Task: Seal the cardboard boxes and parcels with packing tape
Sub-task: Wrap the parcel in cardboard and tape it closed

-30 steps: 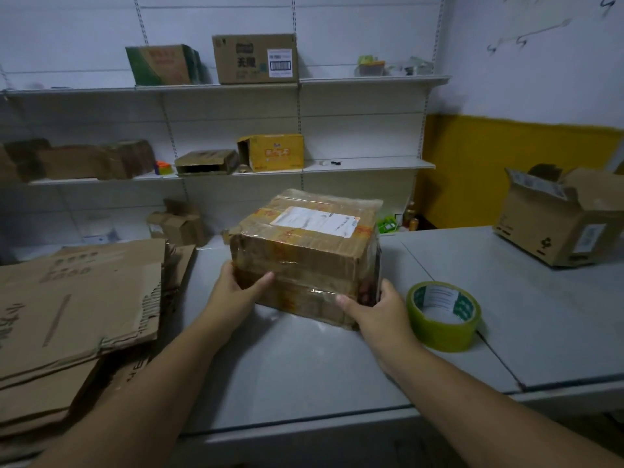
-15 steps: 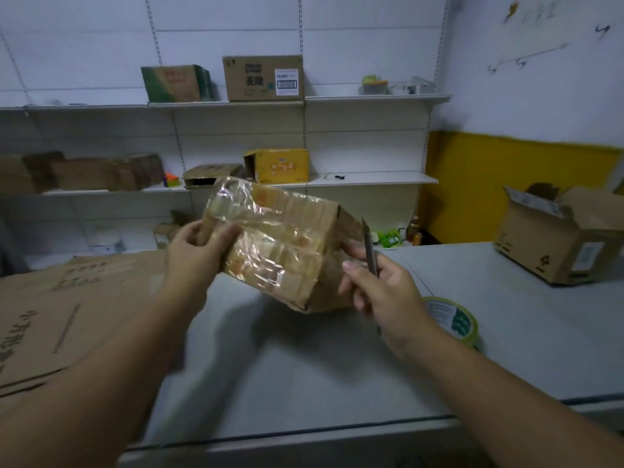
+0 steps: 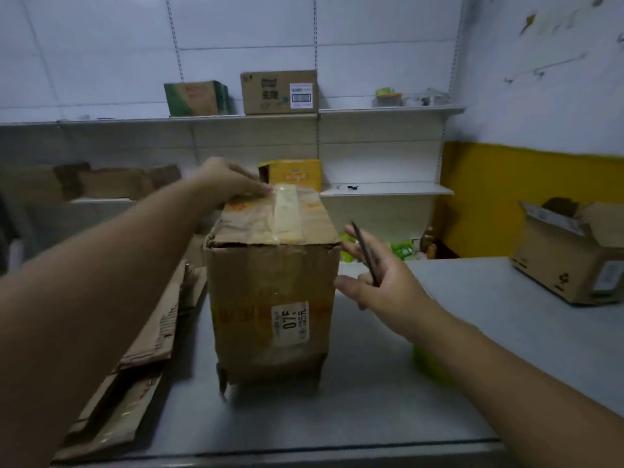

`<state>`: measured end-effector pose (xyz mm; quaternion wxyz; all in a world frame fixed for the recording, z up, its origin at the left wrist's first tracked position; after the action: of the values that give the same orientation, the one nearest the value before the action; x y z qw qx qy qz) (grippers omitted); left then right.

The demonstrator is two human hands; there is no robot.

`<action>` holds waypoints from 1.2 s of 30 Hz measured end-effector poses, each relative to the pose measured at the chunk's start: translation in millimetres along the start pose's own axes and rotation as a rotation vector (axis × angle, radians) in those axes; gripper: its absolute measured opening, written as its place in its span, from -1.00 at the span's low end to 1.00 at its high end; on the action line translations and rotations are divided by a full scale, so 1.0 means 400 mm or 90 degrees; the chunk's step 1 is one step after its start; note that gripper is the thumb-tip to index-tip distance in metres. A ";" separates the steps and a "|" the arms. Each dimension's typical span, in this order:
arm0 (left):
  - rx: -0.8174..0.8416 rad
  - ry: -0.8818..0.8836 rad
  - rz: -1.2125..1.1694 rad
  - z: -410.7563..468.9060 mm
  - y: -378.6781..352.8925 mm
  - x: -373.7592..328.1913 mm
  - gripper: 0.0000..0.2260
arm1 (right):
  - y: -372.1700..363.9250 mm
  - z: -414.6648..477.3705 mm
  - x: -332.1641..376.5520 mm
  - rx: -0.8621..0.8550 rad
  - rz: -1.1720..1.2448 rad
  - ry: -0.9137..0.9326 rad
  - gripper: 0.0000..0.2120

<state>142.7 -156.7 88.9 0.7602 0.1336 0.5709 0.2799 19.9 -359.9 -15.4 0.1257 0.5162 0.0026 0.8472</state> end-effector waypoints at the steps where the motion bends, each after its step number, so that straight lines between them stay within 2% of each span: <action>1: -0.009 0.008 -0.020 0.002 -0.023 0.020 -0.73 | -0.010 -0.004 -0.007 0.008 0.013 0.016 -0.31; 8: -0.058 0.005 -0.075 0.034 -0.045 0.059 -0.76 | -0.045 0.024 0.070 0.019 0.038 0.134 -0.36; 12: -0.234 -0.048 -0.131 0.003 0.024 0.044 -0.79 | -0.063 0.046 0.081 0.032 0.019 0.143 -0.56; 17: -0.247 0.031 -0.317 -0.273 0.063 0.168 -0.81 | -0.034 0.054 0.094 -0.048 -0.046 0.207 -0.66; 19: -0.199 0.123 -0.372 -0.413 0.030 0.230 -0.72 | -0.028 0.054 0.100 -0.084 -0.098 0.247 -0.66; 21: -0.120 0.371 -0.461 -0.513 -0.058 0.324 -0.78 | -0.030 0.050 0.109 -0.106 -0.127 0.281 -0.66; 23: 0.010 0.566 -0.536 -0.578 -0.153 0.370 -0.88 | -0.033 0.047 0.123 -0.118 -0.145 0.311 -0.63; 25: 0.057 0.630 -0.588 -0.584 -0.192 0.369 -0.69 | -0.038 0.048 0.135 -0.114 -0.170 0.330 -0.59; 26: 0.048 0.622 -0.599 -0.573 -0.195 0.376 -0.61 | -0.038 0.050 0.139 -0.116 -0.186 0.333 -0.56; 28: 0.019 0.584 -0.610 -0.542 -0.188 0.376 -0.61 | -0.030 0.057 0.142 -0.133 -0.212 0.326 -0.52; 32: 0.004 0.482 -0.543 -0.493 -0.177 0.366 -0.80 | -0.003 0.085 0.154 -0.164 -0.235 0.297 -0.53; 34: 0.070 0.463 -0.543 -0.495 -0.191 0.353 -0.73 | 0.010 0.096 0.163 -0.177 -0.242 0.297 -0.53; 36: 0.145 0.494 -0.539 -0.515 -0.206 0.351 -0.71 | 0.006 0.097 0.160 -0.157 -0.269 0.297 -0.51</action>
<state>-2.4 -166.2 -129.8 0.5223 -0.1377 0.8375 -0.0825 25.4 -353.4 58.9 0.3559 0.2774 0.0361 0.8917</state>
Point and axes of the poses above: each hand's wrist, its own z-axis towards the middle knuckle, its own y-axis out of the back of the hand, x = y × z, the point moved 9 cm from there along z, towards the middle knuckle, and after that the axes turned 14 degrees about -x, right-handed, at the moved point
